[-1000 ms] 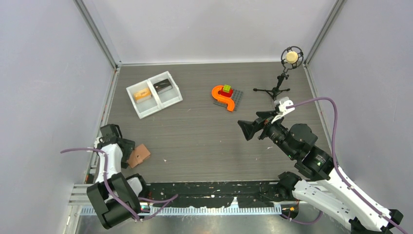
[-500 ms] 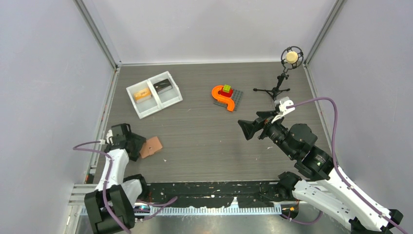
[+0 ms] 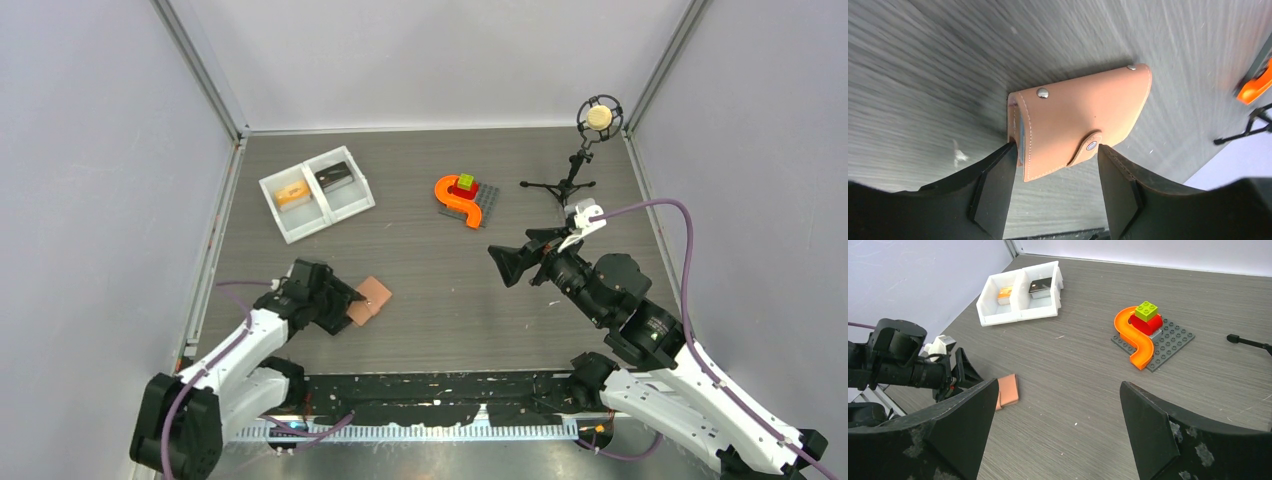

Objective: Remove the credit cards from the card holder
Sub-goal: Move the card holder to the center of the board, then open the card holder at the center of the board.

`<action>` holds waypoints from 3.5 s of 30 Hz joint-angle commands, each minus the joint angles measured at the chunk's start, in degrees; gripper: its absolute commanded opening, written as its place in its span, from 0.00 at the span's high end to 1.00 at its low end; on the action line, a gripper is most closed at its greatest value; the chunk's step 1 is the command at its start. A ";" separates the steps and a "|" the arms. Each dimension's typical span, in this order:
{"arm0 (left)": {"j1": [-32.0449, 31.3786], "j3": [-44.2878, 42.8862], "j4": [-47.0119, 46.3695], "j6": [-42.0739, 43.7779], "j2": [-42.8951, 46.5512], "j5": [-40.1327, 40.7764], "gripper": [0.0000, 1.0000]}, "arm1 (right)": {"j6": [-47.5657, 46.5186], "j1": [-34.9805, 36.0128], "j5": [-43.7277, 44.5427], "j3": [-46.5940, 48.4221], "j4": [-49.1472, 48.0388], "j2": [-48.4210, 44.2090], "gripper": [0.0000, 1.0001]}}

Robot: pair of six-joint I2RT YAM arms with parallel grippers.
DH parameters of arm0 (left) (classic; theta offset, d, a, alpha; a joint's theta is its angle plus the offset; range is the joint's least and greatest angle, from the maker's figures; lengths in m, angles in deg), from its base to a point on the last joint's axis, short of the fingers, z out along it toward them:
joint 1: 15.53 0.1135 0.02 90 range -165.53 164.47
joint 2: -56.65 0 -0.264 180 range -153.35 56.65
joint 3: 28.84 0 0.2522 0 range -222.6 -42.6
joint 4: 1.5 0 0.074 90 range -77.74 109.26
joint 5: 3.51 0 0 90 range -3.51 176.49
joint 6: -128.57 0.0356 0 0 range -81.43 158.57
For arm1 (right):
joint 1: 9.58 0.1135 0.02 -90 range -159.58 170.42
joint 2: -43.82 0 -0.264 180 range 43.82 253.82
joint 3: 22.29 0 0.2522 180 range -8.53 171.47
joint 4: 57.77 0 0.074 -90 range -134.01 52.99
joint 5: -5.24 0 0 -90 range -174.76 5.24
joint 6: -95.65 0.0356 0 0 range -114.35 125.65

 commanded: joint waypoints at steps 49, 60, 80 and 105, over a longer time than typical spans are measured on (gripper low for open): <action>10.44 -17.14 18.90 39.69 10.62 3.54 0.33 | 34.71 22.48 10.55 33.56 2.67 72.59 0.56; 10.88 -17.36 18.83 39.59 9.34 3.14 0.33 | 37.90 22.57 6.70 36.37 3.00 78.27 0.57; 11.68 -10.51 11.22 35.65 7.48 -6.67 0.40 | 33.17 23.62 14.21 37.70 9.96 82.49 0.77; 4.03 -10.50 8.34 40.66 2.95 -7.49 0.36 | 17.92 23.36 8.16 10.66 -13.94 60.21 0.95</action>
